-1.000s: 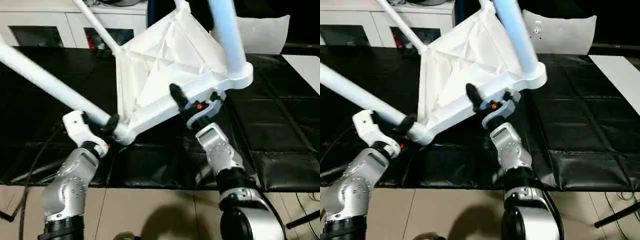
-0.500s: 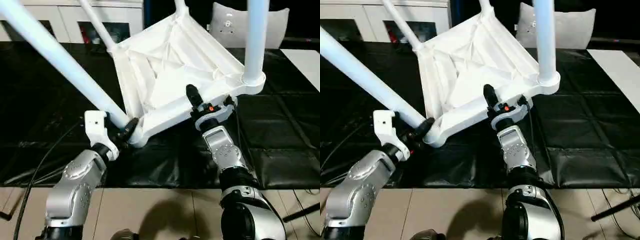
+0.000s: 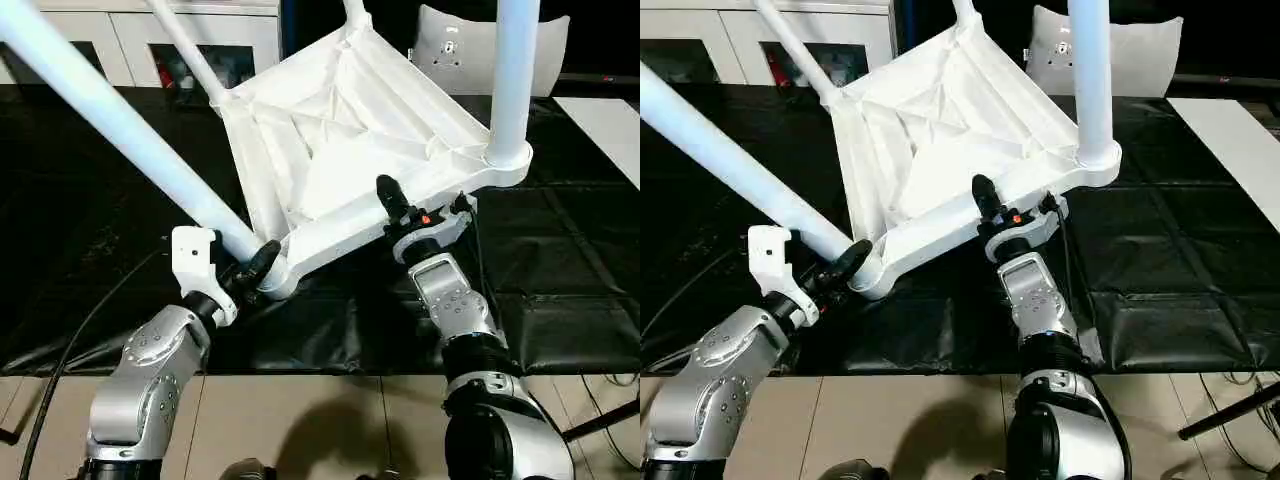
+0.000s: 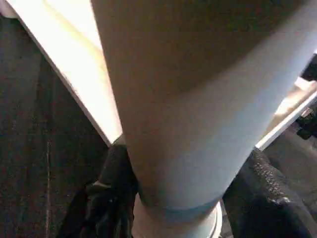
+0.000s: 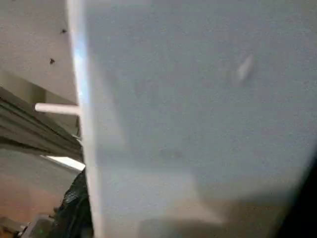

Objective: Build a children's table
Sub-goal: Flip table

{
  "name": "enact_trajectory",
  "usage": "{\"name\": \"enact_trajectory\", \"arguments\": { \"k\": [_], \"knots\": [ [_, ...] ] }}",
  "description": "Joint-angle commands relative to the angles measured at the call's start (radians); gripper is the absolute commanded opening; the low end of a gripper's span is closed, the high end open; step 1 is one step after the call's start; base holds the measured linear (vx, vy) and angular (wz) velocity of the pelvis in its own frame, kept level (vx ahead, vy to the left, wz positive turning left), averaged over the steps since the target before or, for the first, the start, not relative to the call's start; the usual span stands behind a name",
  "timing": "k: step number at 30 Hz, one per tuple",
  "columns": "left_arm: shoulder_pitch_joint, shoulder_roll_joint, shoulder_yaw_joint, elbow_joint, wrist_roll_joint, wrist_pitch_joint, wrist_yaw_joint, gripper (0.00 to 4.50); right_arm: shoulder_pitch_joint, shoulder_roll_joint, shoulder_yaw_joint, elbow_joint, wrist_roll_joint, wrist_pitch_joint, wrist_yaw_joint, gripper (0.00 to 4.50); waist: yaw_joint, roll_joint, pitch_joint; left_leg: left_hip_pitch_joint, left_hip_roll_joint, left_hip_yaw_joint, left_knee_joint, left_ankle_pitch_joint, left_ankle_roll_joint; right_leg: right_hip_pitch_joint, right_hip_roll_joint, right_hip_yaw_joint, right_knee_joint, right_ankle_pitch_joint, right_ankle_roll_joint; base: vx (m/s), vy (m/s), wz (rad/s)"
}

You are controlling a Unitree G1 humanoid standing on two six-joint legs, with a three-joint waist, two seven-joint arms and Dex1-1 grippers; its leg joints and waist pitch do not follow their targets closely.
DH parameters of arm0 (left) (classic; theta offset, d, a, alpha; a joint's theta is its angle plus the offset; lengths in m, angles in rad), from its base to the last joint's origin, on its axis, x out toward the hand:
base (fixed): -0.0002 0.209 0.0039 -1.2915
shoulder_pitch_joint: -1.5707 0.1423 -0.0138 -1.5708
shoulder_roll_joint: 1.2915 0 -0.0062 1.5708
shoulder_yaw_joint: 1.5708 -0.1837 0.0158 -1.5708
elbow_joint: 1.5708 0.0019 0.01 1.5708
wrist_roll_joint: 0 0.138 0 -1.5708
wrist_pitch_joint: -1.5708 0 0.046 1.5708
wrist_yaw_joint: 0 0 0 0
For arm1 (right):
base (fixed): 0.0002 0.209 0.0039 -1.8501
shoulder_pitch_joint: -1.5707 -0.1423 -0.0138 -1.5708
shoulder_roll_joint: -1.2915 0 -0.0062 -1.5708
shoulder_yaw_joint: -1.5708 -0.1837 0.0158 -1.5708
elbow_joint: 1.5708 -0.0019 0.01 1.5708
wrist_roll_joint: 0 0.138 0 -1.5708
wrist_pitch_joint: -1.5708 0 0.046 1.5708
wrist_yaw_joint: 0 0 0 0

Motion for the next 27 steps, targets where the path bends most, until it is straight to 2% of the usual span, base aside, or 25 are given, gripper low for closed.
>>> {"name": "enact_trajectory", "arguments": {
  "k": [1, 2, 4, 6, 8, 14, 15, 16, 19, 22, 23, 24, 25, 26, 27],
  "knots": [
    [0.007, -0.002, -0.117, 0.041, 0.048, 0.026, -0.045, 2.01, -0.072, 0.050, 0.076, -0.098, 0.028, 0.044, 0.097, 2.11, 0.003, -0.002, -0.076, 0.022, 0.095, -0.041, -0.061, 0.071, 0.112, 0.060, -0.124, 0.075, -0.048, 0.059, -0.205, 0.000, 0.000, 0.00],
    [0.004, -0.002, -0.114, 0.046, 0.057, 0.018, -0.034, 2.01, -0.071, 0.047, 0.074, -0.097, 0.025, 0.039, 0.095, 2.11, 0.002, -0.003, -0.077, 0.021, 0.094, -0.041, -0.061, 0.072, 0.113, 0.061, -0.124, 0.075, -0.048, 0.062, -0.205, 0.000, 0.000, 0.00],
    [0.003, -0.003, -0.108, 0.049, 0.043, 0.020, -0.046, 2.71, -0.072, 0.043, 0.071, -0.093, 0.021, 0.032, 0.091, 1.98, 0.002, -0.003, -0.077, 0.020, 0.093, -0.040, -0.060, 0.072, 0.112, 0.062, -0.124, 0.075, -0.048, 0.060, -0.204, 0.000, 0.000, 0.00],
    [0.004, 0.004, -0.108, 0.050, 0.054, -0.011, -0.050, 2.71, -0.075, 0.039, 0.065, -0.094, 0.022, 0.031, 0.088, 1.97, 0.002, -0.004, -0.077, 0.020, 0.092, -0.042, -0.060, 0.079, 0.121, 0.061, -0.122, 0.074, -0.048, 0.065, -0.198, 0.000, 0.000, 0.00],
    [0.009, 0.003, -0.093, 0.040, 0.033, -0.011, -0.059, 3.01, -0.079, 0.034, 0.051, -0.101, 0.030, 0.031, 0.077, 1.93, -0.001, -0.003, -0.077, 0.020, 0.092, -0.041, -0.060, 0.078, 0.123, 0.061, -0.124, 0.075, -0.047, 0.060, -0.195, 0.000, 0.000, 0.00],
    [0.046, 0.034, -0.089, 0.012, 0.018, -0.017, -0.096, 3.58, -0.088, 0.011, 0.039, -0.103, 0.019, 0.009, 0.058, 1.93, -0.001, 0.000, -0.076, 0.021, 0.094, -0.041, -0.061, 0.063, 0.106, 0.061, -0.125, 0.075, -0.047, 0.061, -0.211, 0.000, 0.000, 0.00],
    [0.072, 0.051, -0.092, -0.007, 0.014, -0.025, -0.123, 3.64, -0.084, 0.000, 0.047, -0.112, -0.003, -0.012, 0.056, 1.93, -0.001, -0.001, -0.076, 0.021, 0.093, -0.041, -0.061, 0.060, 0.102, 0.062, -0.124, 0.075, -0.046, 0.058, -0.210, 0.000, 0.000, 0.00],
    [0.086, 0.059, -0.092, -0.018, 0.009, -0.024, -0.137, 3.64, -0.083, -0.003, 0.042, -0.121, 0.005, -0.005, 0.057, 1.93, -0.003, -0.002, -0.076, 0.018, 0.094, -0.042, -0.061, 0.063, 0.101, 0.064, -0.126, 0.075, -0.045, 0.061, -0.212, 0.000, 0.000, 0.00],
    [0.101, 0.067, -0.093, -0.031, 0.004, -0.022, -0.151, 3.91, -0.082, -0.006, 0.035, -0.133, 0.017, 0.004, 0.059, 1.92, -0.004, 0.000, -0.074, 0.021, 0.092, -0.039, -0.061, 0.056, 0.103, 0.060, -0.121, 0.076, -0.047, 0.052, -0.211, 0.000, 0.000, 0.00],
    [0.157, 0.117, -0.109, -0.107, 0.007, -0.030, -0.193, 4.11, -0.075, -0.035, 0.039, -0.171, -0.026, -0.053, 0.027, 1.92, -0.003, 0.000, -0.075, 0.022, 0.095, -0.041, -0.063, 0.050, 0.094, 0.061, -0.122, 0.076, -0.044, 0.041, -0.207, 0.000, 0.000, 0.00],
    [0.171, 0.127, -0.111, -0.131, 0.005, -0.030, -0.201, 4.23, -0.078, -0.041, 0.021, -0.180, -0.027, -0.083, -0.002, 1.91, -0.002, 0.001, -0.073, 0.024, 0.094, -0.038, -0.063, 0.048, 0.093, 0.057, -0.121, 0.076, -0.046, 0.034, -0.204, 0.000, 0.000, 0.00],
    [0.179, 0.132, -0.113, -0.146, 0.003, -0.029, -0.205, 4.34, -0.081, -0.045, 0.007, -0.186, -0.026, -0.102, -0.022, 1.91, -0.003, -0.007, -0.071, 0.024, 0.095, -0.036, -0.065, 0.037, 0.088, 0.057, -0.120, 0.077, -0.050, 0.019, -0.202, 0.000, 0.000, 0.00],
    [0.181, 0.136, -0.116, -0.153, 0.007, -0.032, -0.208, 4.34, -0.084, -0.051, -0.006, -0.188, -0.027, -0.120, -0.043, 1.91, -0.001, -0.005, -0.071, 0.026, 0.095, -0.036, -0.065, 0.031, 0.084, 0.057, -0.121, 0.077, -0.049, 0.010, -0.204, 0.000, 0.000, 0.00],
    [0.181, 0.136, -0.116, -0.153, 0.007, -0.032, -0.208, 4.40, -0.084, -0.051, -0.006, -0.188, -0.027, -0.120, -0.043, 1.91, 0.001, -0.001, -0.070, 0.030, 0.093, -0.034, -0.066, 0.020, 0.075, 0.051, -0.116, 0.078, -0.052, -0.006, -0.202, 0.000, 0.000, 0.00],
    [0.181, 0.145, -0.120, -0.158, 0.020, -0.034, -0.211, 4.46, -0.082, -0.069, -0.023, -0.202, -0.037, -0.147, -0.073, 1.91, 0.003, -0.002, -0.068, 0.030, 0.093, -0.034, -0.068, 0.002, 0.065, 0.052, -0.117, 0.079, -0.055, -0.028, -0.195, 0.000, 0.000, 0.00]
  ]
}}
